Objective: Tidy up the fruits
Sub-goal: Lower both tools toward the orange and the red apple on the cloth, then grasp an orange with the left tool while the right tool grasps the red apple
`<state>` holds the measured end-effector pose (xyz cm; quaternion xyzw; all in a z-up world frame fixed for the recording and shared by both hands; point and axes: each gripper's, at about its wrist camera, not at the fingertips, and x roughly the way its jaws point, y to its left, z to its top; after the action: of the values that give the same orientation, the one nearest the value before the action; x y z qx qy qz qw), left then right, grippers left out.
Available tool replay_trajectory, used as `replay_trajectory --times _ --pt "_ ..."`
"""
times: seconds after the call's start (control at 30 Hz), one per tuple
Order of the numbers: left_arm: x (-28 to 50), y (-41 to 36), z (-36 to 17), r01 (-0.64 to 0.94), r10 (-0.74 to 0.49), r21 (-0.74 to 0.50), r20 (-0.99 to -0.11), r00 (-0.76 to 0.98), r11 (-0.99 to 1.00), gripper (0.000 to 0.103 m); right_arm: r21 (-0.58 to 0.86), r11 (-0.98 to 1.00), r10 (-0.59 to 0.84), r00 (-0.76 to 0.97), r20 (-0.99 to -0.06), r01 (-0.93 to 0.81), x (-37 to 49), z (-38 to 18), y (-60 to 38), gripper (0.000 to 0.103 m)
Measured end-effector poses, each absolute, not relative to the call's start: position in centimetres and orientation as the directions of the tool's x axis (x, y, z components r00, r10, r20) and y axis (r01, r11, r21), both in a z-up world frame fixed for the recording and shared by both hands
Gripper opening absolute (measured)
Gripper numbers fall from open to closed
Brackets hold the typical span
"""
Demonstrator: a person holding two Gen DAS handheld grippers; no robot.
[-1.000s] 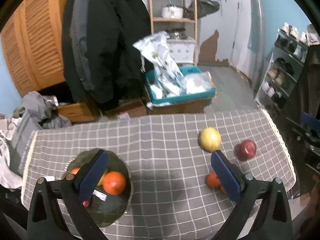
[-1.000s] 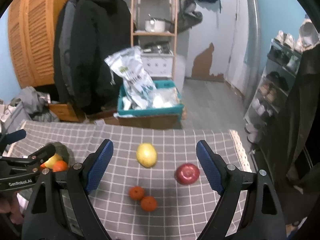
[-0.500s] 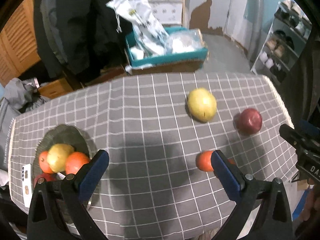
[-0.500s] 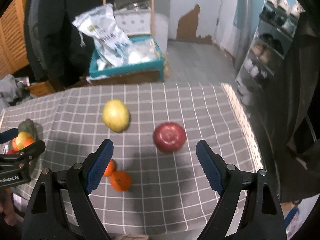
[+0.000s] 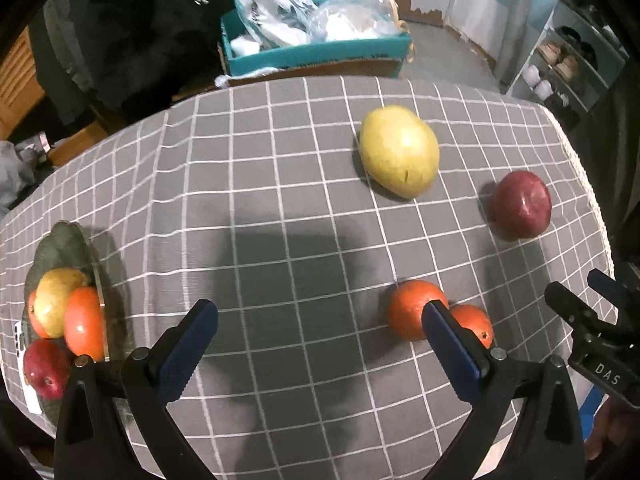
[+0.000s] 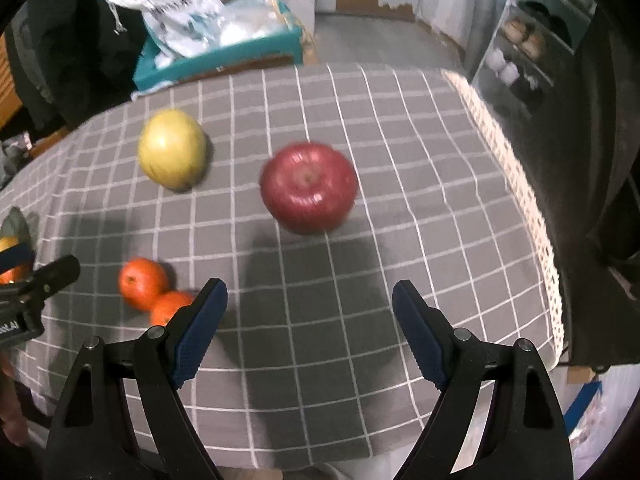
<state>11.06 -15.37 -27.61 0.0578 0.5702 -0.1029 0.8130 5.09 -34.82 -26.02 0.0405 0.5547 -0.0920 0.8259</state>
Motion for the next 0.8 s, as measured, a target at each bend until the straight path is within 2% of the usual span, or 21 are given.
replay_trajectory --times 0.33,0.53,0.6,0.67,0.8 --pt "11.6 -17.7 -30.1 0.256 -0.124 -0.053 -0.956 0.267 0.965 0.103 -0.065 0.978 -0.131 0.337 -0.932 0.200 4.8 -27.0 -35.7 0.084" --pt "11.8 -18.1 -31.0 0.248 -0.148 -0.086 -0.959 0.243 0.965 0.098 -0.058 0.975 -0.130 0.340 -0.932 0.213 4.7 -26.9 -36.2 0.084" --pt "11.8 -18.3 -31.1 0.253 -0.156 -0.094 -0.958 0.240 0.963 0.096 -0.056 0.975 -0.129 0.341 -0.931 0.217 4.7 -26.9 -36.4 0.084" --pt "11.9 -18.6 -31.1 0.251 -0.179 -0.120 -0.958 0.226 0.960 0.087 -0.055 0.974 -0.129 0.339 -0.932 0.220 4.7 -26.9 -36.6 0.084" --pt "11.9 -19.6 -31.2 0.267 -0.198 -0.138 -0.957 0.210 0.954 0.084 -0.052 0.974 -0.126 0.338 -0.933 0.222 4.7 -27.1 -36.7 0.084"
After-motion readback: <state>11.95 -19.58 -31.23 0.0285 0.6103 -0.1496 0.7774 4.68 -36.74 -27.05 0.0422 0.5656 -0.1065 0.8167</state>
